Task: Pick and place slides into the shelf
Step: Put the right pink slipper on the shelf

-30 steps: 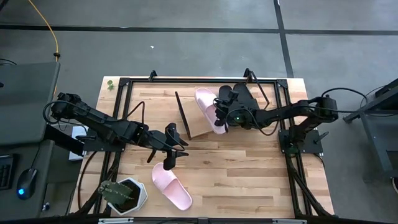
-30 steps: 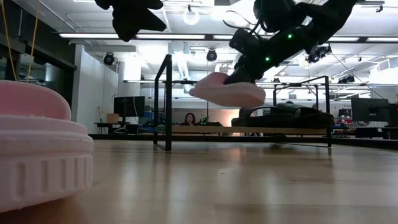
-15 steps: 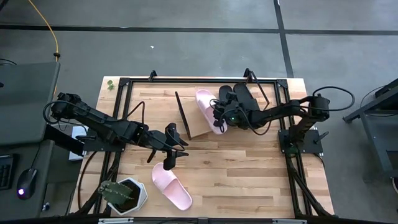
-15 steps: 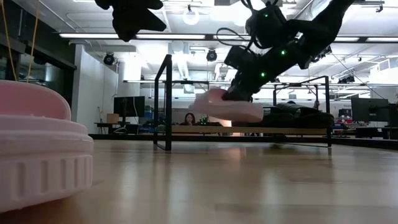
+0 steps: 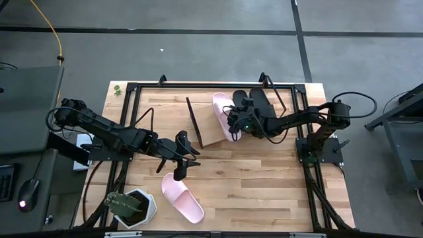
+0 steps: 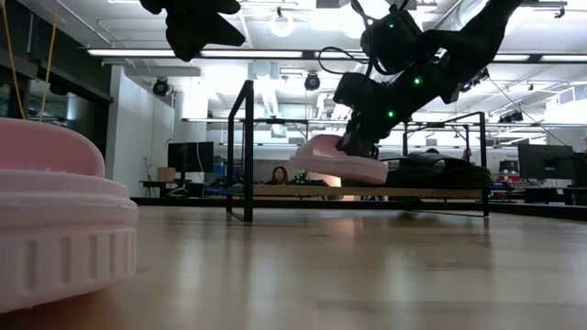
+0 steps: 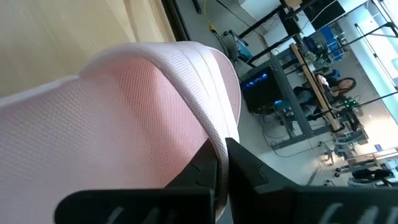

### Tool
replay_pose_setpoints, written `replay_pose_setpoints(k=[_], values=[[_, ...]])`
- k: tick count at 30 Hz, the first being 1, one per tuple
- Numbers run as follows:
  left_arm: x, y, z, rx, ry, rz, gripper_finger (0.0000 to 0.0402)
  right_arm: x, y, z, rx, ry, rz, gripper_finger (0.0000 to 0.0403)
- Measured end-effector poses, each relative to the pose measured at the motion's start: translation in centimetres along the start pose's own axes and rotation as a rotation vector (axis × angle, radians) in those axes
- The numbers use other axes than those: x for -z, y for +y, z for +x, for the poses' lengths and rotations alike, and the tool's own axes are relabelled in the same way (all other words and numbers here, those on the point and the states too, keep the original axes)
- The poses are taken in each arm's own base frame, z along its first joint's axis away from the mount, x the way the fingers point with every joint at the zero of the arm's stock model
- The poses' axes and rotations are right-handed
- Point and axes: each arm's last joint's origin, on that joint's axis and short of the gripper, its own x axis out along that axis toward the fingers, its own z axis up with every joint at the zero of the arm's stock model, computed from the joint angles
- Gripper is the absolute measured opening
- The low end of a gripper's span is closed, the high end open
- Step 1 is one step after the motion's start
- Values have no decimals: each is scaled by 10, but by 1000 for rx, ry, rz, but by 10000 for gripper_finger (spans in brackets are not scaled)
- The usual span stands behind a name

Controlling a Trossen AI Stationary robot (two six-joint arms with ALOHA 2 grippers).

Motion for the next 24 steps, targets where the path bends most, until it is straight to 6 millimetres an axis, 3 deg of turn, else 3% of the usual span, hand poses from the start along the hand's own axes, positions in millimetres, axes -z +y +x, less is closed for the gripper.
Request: replay_pose_setpoints(k=[24], values=[[0,0,0,0,0,0,189,7,1,0,17,84,-77,0]])
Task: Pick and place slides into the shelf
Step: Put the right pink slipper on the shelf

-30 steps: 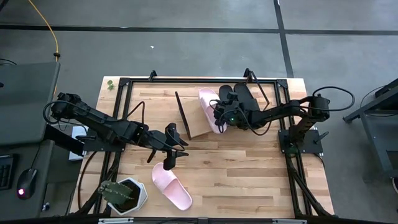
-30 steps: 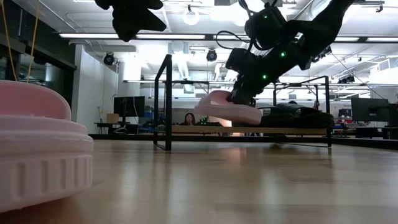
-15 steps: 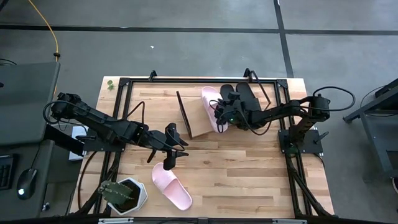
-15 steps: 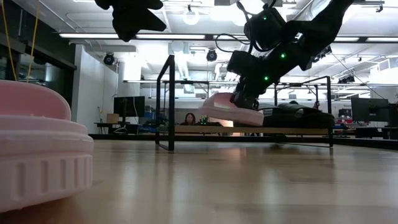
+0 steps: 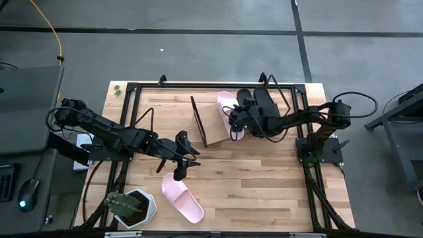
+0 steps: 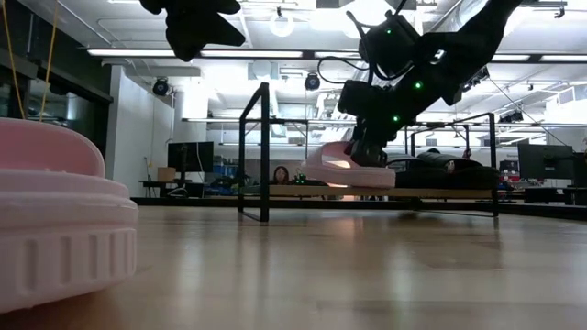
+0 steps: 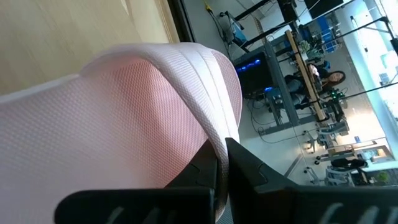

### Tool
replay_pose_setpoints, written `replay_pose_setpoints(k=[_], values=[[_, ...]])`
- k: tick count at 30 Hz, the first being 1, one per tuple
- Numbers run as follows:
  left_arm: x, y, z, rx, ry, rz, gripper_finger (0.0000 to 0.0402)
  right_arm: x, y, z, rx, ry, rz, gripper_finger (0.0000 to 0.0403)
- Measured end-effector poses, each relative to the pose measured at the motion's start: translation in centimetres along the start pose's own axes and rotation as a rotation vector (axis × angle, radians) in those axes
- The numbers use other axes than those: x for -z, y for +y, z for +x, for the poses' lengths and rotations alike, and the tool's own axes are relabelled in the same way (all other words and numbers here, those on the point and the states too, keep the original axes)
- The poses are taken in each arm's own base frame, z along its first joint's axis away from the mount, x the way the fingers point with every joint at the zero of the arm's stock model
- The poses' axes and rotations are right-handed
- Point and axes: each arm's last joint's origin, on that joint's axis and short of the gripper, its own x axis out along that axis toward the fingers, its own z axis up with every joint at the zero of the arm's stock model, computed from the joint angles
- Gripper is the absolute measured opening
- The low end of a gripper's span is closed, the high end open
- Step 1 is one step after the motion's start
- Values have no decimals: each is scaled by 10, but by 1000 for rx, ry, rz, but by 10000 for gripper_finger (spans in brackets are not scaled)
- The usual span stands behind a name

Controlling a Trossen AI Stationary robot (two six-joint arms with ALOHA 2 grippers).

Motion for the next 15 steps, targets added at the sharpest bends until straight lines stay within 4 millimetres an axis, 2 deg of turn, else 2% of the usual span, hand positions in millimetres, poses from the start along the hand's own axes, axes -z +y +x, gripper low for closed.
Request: replay_pose_setpoints(k=[15], values=[[0,0,0,0,0,0,189,5,-9,10,3,16,24,6]])
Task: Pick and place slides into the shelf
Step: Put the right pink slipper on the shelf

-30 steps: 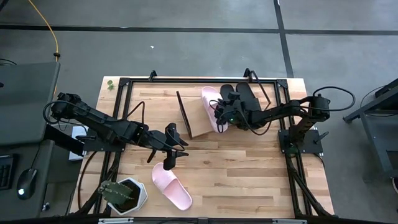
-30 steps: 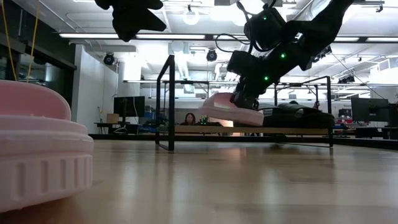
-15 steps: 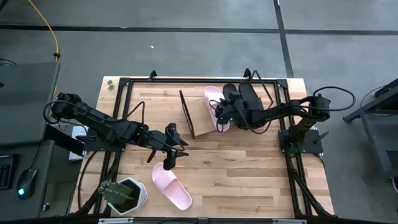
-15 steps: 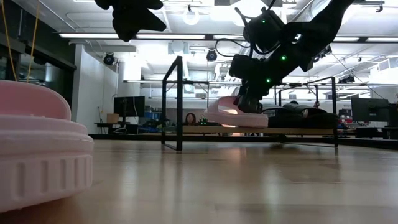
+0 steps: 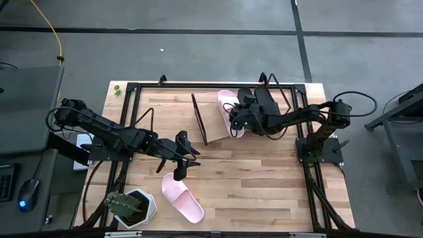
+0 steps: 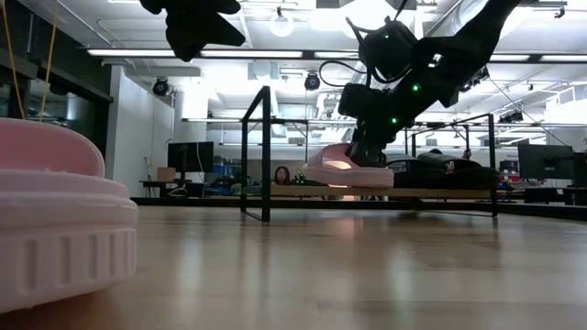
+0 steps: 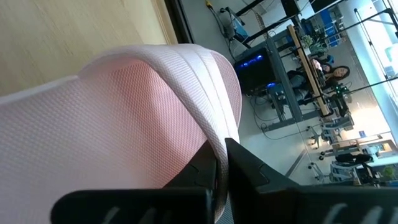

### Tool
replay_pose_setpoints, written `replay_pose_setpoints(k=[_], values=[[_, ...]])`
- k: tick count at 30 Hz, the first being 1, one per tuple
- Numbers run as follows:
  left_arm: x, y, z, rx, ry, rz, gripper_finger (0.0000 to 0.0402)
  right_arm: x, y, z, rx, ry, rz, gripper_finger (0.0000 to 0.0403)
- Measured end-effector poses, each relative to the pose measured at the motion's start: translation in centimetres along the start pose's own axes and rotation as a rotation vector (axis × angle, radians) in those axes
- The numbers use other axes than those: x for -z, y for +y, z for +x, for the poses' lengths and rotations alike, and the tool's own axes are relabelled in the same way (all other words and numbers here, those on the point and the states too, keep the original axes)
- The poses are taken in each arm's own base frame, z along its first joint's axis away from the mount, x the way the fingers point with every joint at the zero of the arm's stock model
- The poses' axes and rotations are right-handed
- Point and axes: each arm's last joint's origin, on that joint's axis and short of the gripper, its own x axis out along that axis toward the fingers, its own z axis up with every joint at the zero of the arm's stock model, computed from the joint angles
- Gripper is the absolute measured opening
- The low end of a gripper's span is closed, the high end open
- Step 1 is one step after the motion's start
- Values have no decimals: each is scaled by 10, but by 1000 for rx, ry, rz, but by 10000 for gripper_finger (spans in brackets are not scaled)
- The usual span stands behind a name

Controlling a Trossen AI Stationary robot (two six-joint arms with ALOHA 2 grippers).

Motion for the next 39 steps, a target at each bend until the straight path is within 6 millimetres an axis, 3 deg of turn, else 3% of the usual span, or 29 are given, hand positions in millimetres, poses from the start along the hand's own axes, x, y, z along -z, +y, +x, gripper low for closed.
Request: replay_pose_setpoints(k=[17,30,39], values=[[0,0,0,0,0,0,189,1,-2,3,-33,-15,0,13],[0,0,0,0,0,0,189,4,-5,6,7,16,17,137],[0,0,0,0,0,0,189,-7,7,-11,41,2,-16,174]])
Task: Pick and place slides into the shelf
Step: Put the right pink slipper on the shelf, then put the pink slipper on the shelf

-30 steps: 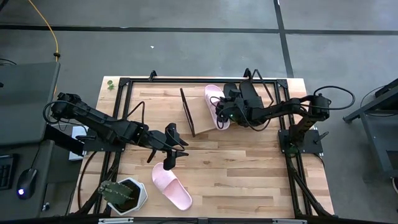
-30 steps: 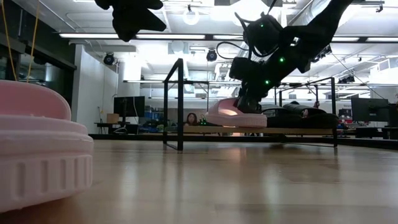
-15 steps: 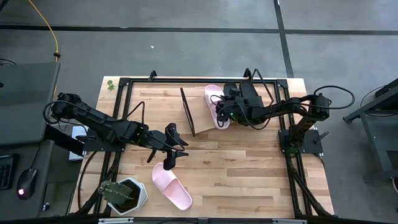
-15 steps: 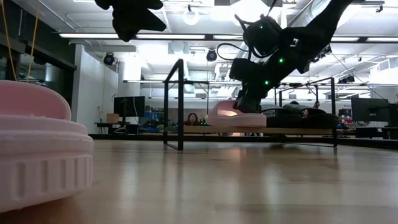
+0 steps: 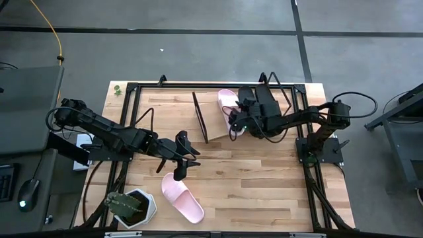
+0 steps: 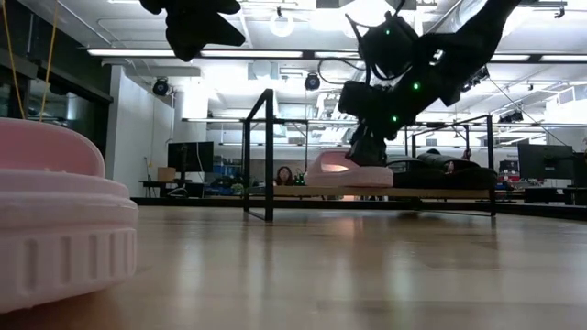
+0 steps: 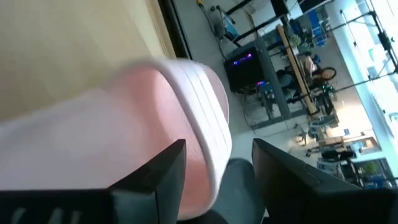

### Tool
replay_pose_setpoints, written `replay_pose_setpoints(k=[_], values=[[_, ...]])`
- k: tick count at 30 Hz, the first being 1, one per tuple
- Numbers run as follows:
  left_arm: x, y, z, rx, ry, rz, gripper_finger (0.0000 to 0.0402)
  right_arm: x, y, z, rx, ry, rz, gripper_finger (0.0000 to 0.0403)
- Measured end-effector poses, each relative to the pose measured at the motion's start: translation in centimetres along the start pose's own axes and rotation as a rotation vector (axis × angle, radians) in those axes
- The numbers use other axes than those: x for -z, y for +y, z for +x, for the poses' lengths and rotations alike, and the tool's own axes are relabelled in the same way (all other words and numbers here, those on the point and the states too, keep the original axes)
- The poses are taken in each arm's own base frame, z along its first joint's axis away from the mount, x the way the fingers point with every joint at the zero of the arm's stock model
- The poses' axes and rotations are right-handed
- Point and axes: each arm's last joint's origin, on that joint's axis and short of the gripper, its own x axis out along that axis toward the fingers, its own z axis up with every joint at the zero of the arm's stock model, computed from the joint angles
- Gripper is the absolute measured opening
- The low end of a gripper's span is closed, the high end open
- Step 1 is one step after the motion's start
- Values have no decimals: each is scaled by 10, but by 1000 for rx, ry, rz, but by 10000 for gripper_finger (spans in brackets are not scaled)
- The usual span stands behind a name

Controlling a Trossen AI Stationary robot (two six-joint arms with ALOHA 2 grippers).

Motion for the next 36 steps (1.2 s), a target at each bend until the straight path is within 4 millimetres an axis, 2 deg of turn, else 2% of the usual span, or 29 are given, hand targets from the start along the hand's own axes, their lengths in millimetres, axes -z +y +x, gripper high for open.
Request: replay_pose_setpoints(k=[8,15,25,33,36], values=[[0,0,0,0,0,0,189,-31,-2,-15,6,-64,18,174],[0,0,0,0,0,0,189,-49,-4,-24,-32,-74,42,174],[1,0,0,-2,6,1,189,-57,5,-41,-221,-49,-50,174],[2,1,0,-7,19,5,189,-72,13,-70,-501,-28,68,174],[2,1,0,-7,21,5,189,-79,17,-83,-544,-64,78,174]])
